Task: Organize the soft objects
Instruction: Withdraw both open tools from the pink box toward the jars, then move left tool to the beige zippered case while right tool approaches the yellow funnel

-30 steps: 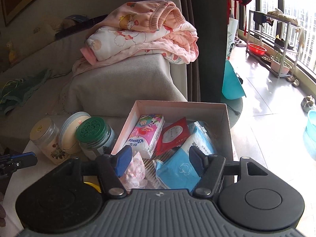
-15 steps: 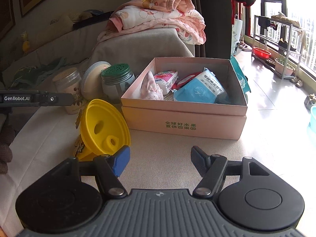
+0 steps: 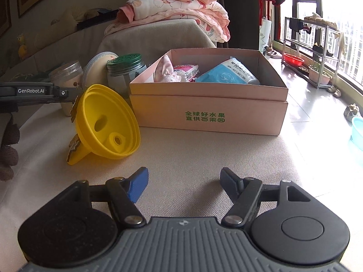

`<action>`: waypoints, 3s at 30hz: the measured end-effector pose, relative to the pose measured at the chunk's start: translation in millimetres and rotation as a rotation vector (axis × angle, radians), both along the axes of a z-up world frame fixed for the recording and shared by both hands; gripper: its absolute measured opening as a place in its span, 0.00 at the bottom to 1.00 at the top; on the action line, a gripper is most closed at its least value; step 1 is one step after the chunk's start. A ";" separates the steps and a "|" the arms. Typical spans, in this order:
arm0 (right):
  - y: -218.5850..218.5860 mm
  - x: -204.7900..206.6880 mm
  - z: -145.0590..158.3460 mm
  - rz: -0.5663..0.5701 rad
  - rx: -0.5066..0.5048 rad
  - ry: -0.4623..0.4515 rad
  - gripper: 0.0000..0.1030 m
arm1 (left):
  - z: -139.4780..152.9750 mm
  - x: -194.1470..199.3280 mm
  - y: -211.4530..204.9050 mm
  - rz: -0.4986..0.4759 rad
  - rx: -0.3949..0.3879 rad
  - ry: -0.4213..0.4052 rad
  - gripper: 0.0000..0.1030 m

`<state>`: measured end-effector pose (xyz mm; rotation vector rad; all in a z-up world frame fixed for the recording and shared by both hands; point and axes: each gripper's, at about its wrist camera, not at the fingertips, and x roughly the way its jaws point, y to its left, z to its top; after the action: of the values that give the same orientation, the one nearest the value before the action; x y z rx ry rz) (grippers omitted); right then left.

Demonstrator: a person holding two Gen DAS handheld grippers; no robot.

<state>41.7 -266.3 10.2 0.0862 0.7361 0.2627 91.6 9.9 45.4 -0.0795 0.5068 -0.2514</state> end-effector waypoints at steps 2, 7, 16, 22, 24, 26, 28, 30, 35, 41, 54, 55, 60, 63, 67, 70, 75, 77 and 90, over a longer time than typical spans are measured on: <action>-0.7 0.2 0.0 0.000 0.009 -0.001 0.71 | 6.1 2.5 -6.8 0.002 0.051 -0.044 0.25; -2.3 0.6 -0.3 0.003 0.026 0.000 0.74 | 11.3 24.1 -19.8 0.043 0.174 -0.052 0.26; -3.2 1.3 -0.3 0.003 0.036 0.000 0.74 | 21.2 42.5 -22.2 0.060 0.221 -0.088 0.26; -3.0 1.2 -0.3 0.003 0.034 -0.001 0.74 | 27.6 52.8 -18.0 0.053 0.221 -0.094 0.27; -3.4 1.2 -0.4 0.004 0.034 -0.001 0.75 | 33.5 61.5 -13.6 0.046 0.202 -0.076 0.27; -3.8 1.3 -0.4 0.005 0.037 0.000 0.75 | 41.6 76.6 -9.0 0.032 0.166 -0.023 0.27; -4.5 1.4 -0.4 0.006 0.043 0.000 0.75 | 51.1 94.9 -8.9 0.020 0.160 0.044 0.27; -5.0 1.6 -0.4 0.007 0.047 0.000 0.76 | 59.5 114.4 -11.6 0.007 0.178 0.110 0.27; -6.8 2.1 -0.6 0.006 0.062 0.001 0.76 | 62.6 159.2 -25.0 0.002 0.289 0.282 0.28; -8.7 2.1 -0.1 0.006 0.076 0.001 0.76 | 55.4 174.8 -27.3 -0.007 0.310 0.352 0.32; -8.0 2.2 0.4 0.010 0.077 0.003 0.78 | 57.0 84.9 -32.4 -0.151 0.328 0.120 0.37; -7.8 2.1 0.4 0.010 0.076 0.003 0.78 | 49.1 76.3 -35.1 -0.146 0.354 0.086 0.37; -6.9 1.8 0.2 0.010 0.069 0.002 0.78 | 20.4 62.5 -41.0 -0.054 0.429 -0.045 0.38; -6.7 1.6 0.2 0.011 0.066 0.002 0.78 | 14.9 71.8 -41.6 -0.033 0.445 -0.062 0.34; -6.6 1.9 0.2 0.011 0.067 0.002 0.78 | 13.4 84.6 -36.4 -0.027 0.464 -0.008 0.40; -6.7 2.0 0.2 0.011 0.068 0.002 0.78 | 10.6 86.1 -37.7 -0.029 0.470 0.010 0.40; -7.7 1.9 0.4 0.011 0.074 0.002 0.78 | 10.1 85.3 -38.4 -0.027 0.468 0.031 0.37; -7.7 1.9 0.5 0.011 0.074 0.002 0.78 | 14.6 80.9 -37.2 -0.032 0.452 0.026 0.35; -8.1 1.8 0.7 0.011 0.074 0.002 0.78 | 44.7 28.5 -21.9 -0.053 0.230 -0.037 0.12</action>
<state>43.5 -274.4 10.9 0.1525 0.7294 0.3005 120.2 -12.1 90.1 0.1624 0.4981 -0.2449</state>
